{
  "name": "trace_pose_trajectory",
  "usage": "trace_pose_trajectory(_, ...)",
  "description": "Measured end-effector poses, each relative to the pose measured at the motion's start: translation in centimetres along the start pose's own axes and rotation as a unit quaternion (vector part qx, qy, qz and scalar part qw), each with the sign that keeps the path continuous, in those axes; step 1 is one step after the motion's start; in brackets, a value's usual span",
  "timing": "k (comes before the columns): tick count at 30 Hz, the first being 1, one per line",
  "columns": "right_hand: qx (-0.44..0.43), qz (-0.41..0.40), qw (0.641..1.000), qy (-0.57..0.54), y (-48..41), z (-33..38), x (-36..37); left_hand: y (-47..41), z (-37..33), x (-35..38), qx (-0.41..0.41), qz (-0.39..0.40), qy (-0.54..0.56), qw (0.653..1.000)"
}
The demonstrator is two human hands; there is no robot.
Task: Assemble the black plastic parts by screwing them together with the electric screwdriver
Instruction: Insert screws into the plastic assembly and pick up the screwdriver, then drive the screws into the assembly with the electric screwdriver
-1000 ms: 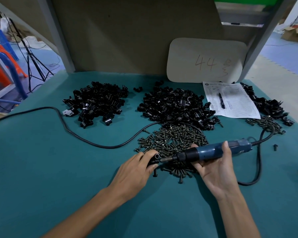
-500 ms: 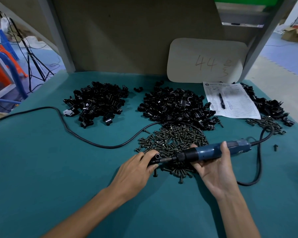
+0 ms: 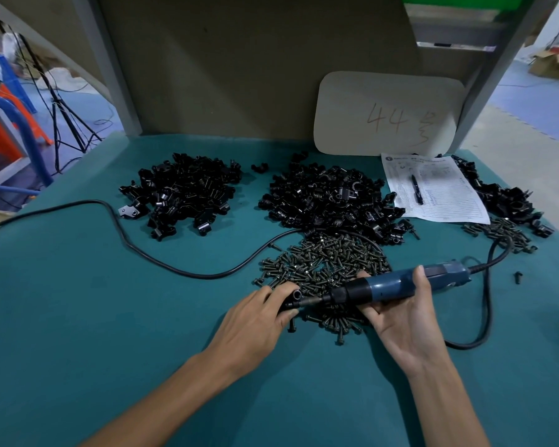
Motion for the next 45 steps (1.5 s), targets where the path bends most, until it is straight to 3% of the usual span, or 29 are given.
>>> trace_pose_trajectory(9,-0.019,0.008,1.000,-0.009,0.2,0.1,0.7,0.1,1.0,0.4,-0.024,0.016,0.083,0.996)
trace_pose_trajectory(17,-0.010,0.005,1.000,0.004,0.6,0.4,0.6,0.0,0.8,0.3,-0.005,0.002,0.062,0.998)
trace_pose_trajectory(23,-0.061,-0.069,0.996,0.016,0.8,4.1,-1.2,0.4,1.6,0.2,-0.030,0.003,0.136,0.990)
trace_pose_trajectory(25,-0.084,-0.121,0.985,0.092,1.6,6.8,-2.5,0.4,2.0,-0.1,-0.043,-0.004,0.178,0.983)
trace_pose_trajectory(28,-0.082,-0.177,0.915,0.354,2.9,10.2,-4.4,0.2,3.3,-0.4,-0.106,-0.013,0.282,0.953)
trace_pose_trajectory(31,-0.066,-0.195,0.782,0.588,3.5,11.8,-5.4,-0.4,4.2,-0.3,-0.173,0.002,0.427,0.887)
trace_pose_trajectory(34,-0.046,-0.215,0.658,0.720,3.8,11.7,-5.4,-0.6,3.9,-0.2,-0.178,0.025,0.561,0.808)
trace_pose_trajectory(36,-0.036,-0.229,0.626,0.745,3.6,11.3,-5.5,-0.5,3.9,-0.4,-0.170,0.026,0.575,0.800)
trace_pose_trajectory(40,-0.032,-0.238,0.594,0.768,3.9,10.5,-4.4,0.0,4.3,-0.3,-0.174,0.022,0.581,0.795)
trace_pose_trajectory(43,-0.150,-0.209,0.549,0.795,5.0,10.3,-0.5,0.4,4.9,-0.1,-0.186,0.008,0.588,0.787)
trace_pose_trajectory(45,-0.218,-0.127,0.557,0.792,5.5,8.1,2.3,0.5,5.7,0.4,-0.218,-0.004,0.579,0.786)
Point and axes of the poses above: each hand's wrist, its own y-axis away from the middle knuckle, its own x-axis out of the palm, z = x × y, the point moved 10 cm from there along -y, towards the middle knuckle, and after that the axes turned 3 degrees about z, right-handed, at the moved point
